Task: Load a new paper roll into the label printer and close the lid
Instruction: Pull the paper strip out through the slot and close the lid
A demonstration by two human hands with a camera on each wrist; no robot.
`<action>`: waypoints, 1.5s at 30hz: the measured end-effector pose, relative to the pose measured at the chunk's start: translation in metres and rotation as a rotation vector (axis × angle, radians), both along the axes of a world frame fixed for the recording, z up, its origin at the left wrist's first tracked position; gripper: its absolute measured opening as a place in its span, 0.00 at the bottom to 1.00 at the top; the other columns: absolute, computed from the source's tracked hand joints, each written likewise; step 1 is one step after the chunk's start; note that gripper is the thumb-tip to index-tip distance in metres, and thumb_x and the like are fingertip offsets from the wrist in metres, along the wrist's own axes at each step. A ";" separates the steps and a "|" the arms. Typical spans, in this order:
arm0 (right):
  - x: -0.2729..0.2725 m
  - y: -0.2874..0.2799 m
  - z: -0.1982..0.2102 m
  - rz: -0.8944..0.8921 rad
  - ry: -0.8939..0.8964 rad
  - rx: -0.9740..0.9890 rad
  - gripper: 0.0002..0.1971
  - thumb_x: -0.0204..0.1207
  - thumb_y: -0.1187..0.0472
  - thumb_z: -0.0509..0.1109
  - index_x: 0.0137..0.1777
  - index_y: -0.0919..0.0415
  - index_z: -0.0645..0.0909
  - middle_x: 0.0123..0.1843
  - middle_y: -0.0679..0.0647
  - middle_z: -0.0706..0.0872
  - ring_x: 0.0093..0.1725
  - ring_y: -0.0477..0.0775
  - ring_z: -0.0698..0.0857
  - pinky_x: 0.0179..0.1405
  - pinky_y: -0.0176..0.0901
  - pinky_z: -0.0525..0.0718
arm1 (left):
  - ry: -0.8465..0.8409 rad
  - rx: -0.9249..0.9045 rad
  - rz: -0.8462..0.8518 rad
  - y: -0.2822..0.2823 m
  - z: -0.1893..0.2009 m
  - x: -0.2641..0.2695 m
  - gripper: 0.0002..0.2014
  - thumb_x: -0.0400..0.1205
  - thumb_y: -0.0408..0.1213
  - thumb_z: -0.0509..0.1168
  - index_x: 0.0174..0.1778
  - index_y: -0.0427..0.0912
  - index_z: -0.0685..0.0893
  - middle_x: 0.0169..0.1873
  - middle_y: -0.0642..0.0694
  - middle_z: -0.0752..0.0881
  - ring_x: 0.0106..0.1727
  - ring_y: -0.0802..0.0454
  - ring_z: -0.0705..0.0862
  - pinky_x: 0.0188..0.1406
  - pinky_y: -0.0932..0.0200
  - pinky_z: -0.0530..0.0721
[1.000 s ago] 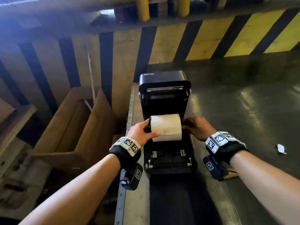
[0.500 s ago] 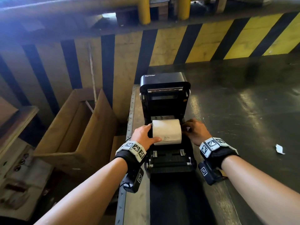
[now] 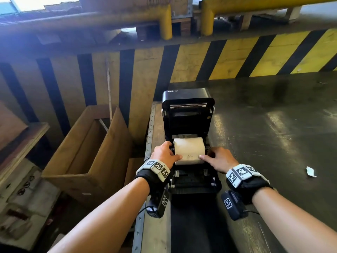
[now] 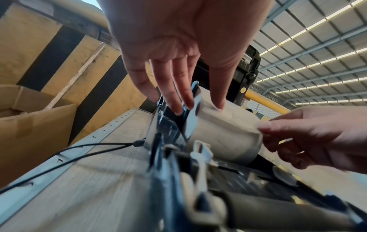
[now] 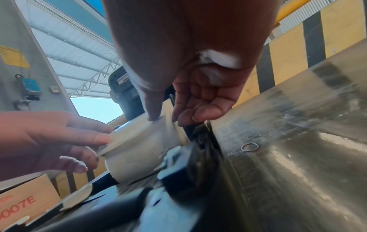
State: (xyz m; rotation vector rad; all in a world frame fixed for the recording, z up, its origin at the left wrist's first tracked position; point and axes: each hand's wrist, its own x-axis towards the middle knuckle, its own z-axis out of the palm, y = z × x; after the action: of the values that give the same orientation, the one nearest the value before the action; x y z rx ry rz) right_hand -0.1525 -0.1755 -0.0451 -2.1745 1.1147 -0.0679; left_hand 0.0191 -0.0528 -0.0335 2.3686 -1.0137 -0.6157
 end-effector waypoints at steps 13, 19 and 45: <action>0.002 0.007 -0.005 -0.098 -0.078 0.019 0.18 0.74 0.46 0.69 0.48 0.62 0.86 0.36 0.55 0.85 0.39 0.54 0.83 0.42 0.38 0.74 | 0.148 -0.062 0.099 0.003 -0.003 -0.003 0.11 0.70 0.43 0.76 0.33 0.52 0.78 0.43 0.41 0.90 0.44 0.44 0.90 0.46 0.51 0.90; -0.003 0.008 -0.009 -0.055 -0.090 0.048 0.14 0.72 0.49 0.71 0.48 0.60 0.86 0.47 0.56 0.88 0.46 0.53 0.83 0.46 0.38 0.73 | 0.167 -0.060 0.123 0.005 -0.007 -0.002 0.11 0.72 0.44 0.75 0.30 0.53 0.79 0.43 0.42 0.90 0.41 0.46 0.88 0.45 0.54 0.89; -0.008 0.009 -0.010 0.059 0.027 0.043 0.15 0.73 0.53 0.70 0.56 0.59 0.87 0.60 0.57 0.89 0.60 0.56 0.84 0.52 0.34 0.71 | 0.165 0.109 -0.071 0.012 -0.020 -0.001 0.13 0.74 0.44 0.73 0.47 0.39 0.90 0.41 0.45 0.86 0.44 0.49 0.83 0.44 0.58 0.80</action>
State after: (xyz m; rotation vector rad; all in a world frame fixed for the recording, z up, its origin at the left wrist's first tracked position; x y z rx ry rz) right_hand -0.1606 -0.1664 -0.0547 -2.1741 1.0573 0.0119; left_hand 0.0185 -0.0409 -0.0531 2.3366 -1.0171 -0.8982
